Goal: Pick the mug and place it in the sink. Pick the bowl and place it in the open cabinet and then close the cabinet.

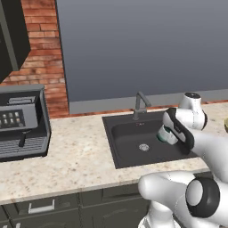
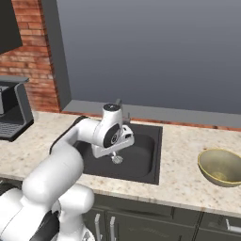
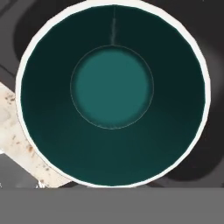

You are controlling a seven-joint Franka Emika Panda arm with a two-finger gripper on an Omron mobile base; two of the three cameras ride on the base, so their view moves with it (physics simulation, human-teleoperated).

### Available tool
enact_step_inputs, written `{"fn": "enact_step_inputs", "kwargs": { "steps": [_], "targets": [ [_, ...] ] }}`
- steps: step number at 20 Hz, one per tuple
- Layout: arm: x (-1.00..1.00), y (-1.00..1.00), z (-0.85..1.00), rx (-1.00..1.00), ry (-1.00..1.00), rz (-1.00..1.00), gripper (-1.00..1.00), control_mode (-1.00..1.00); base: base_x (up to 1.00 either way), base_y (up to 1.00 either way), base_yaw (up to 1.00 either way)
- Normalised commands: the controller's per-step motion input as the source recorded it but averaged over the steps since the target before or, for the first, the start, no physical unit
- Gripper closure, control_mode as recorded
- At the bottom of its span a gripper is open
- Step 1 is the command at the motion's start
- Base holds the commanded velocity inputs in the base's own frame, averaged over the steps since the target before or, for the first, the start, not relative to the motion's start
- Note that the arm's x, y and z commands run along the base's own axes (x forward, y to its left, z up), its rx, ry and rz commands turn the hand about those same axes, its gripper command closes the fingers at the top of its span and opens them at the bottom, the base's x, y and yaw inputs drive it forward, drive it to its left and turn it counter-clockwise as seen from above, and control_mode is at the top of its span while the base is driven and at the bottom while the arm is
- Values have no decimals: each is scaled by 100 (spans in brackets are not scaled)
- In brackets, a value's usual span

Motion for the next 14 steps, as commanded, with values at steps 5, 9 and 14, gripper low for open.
{"fn": "enact_step_inputs", "kwargs": {
  "steps": [5,9,14],
  "targets": [
    [11,3,-35,0,0,7,100,-100,0,0,0],
    [5,4,-34,0,0,4,100,-100,0,0,0],
    [11,19,-32,0,-2,1,100,-100,0,0,0]
  ]
}}
